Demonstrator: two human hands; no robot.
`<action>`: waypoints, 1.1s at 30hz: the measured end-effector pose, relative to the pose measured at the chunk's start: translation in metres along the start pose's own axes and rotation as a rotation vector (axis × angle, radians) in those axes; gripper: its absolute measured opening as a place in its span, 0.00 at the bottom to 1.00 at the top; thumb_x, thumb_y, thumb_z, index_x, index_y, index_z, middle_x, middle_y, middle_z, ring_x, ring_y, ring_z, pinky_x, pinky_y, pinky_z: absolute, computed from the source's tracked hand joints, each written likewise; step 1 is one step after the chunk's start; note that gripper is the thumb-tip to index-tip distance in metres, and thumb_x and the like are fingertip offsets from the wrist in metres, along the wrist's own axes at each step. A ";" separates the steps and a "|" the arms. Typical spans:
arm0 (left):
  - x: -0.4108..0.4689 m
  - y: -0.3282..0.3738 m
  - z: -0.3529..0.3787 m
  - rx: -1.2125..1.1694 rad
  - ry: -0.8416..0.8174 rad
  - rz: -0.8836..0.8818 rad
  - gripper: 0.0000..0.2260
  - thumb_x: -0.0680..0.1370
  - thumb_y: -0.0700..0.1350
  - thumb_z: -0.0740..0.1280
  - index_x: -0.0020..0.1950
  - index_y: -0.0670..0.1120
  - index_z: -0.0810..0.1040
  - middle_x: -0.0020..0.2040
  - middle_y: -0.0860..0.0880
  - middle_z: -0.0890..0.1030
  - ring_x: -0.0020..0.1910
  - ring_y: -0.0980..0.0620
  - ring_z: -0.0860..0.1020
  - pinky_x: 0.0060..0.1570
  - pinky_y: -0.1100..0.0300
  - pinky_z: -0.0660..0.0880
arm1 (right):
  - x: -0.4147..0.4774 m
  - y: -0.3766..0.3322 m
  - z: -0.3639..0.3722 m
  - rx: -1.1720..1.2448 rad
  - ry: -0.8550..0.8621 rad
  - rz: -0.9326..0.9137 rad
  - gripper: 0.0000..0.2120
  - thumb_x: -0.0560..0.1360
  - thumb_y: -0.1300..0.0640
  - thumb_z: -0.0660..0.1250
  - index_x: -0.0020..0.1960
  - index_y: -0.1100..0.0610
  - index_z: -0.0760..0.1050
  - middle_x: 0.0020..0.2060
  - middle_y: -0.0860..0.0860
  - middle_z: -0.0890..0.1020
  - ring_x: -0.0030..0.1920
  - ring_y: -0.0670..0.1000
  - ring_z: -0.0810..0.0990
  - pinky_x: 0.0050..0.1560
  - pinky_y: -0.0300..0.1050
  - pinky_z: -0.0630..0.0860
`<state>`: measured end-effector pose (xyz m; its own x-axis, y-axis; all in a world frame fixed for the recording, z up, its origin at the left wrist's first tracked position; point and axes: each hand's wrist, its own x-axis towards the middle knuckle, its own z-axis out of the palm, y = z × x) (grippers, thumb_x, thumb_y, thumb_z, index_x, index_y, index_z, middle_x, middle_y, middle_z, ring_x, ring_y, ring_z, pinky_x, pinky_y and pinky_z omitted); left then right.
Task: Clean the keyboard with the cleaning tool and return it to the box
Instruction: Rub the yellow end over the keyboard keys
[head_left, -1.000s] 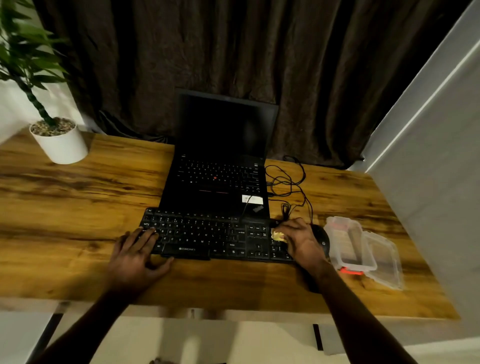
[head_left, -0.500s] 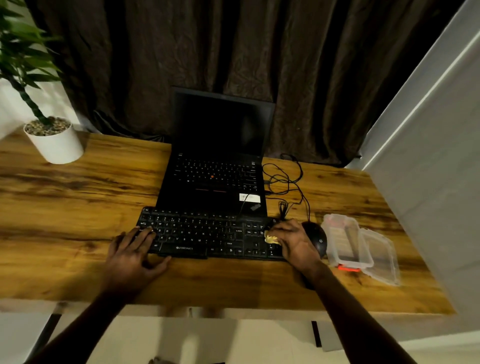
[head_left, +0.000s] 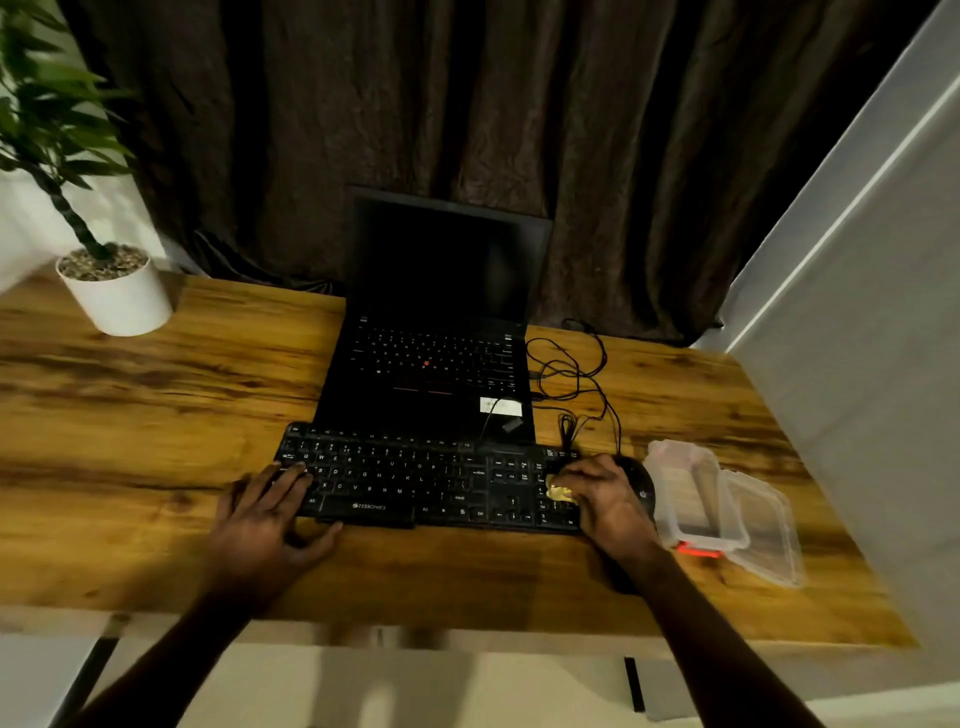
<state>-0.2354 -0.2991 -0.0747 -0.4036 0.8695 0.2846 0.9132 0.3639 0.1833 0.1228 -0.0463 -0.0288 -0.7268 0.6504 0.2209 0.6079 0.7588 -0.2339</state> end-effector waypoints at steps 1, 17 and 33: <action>0.001 0.000 -0.001 0.004 -0.001 -0.002 0.37 0.72 0.70 0.58 0.64 0.42 0.81 0.66 0.44 0.79 0.68 0.42 0.73 0.68 0.43 0.62 | -0.003 0.006 -0.002 -0.006 -0.005 0.029 0.25 0.67 0.73 0.70 0.56 0.49 0.83 0.55 0.48 0.81 0.56 0.53 0.75 0.56 0.51 0.77; -0.001 -0.001 -0.001 0.015 -0.013 0.008 0.37 0.72 0.70 0.58 0.65 0.42 0.80 0.67 0.44 0.78 0.69 0.43 0.72 0.68 0.43 0.63 | -0.013 0.011 -0.002 -0.022 0.012 0.092 0.23 0.66 0.71 0.73 0.55 0.49 0.83 0.54 0.49 0.81 0.55 0.55 0.76 0.55 0.48 0.77; 0.001 -0.003 -0.002 0.032 -0.064 -0.026 0.38 0.72 0.71 0.56 0.67 0.43 0.78 0.69 0.45 0.77 0.71 0.44 0.70 0.69 0.43 0.63 | -0.019 0.011 -0.012 -0.017 -0.027 0.071 0.21 0.65 0.68 0.76 0.54 0.49 0.84 0.55 0.50 0.81 0.56 0.55 0.76 0.56 0.55 0.78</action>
<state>-0.2391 -0.2997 -0.0735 -0.4240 0.8788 0.2191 0.9041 0.3965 0.1592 0.1466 -0.0499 -0.0238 -0.6901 0.7012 0.1790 0.6632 0.7118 -0.2315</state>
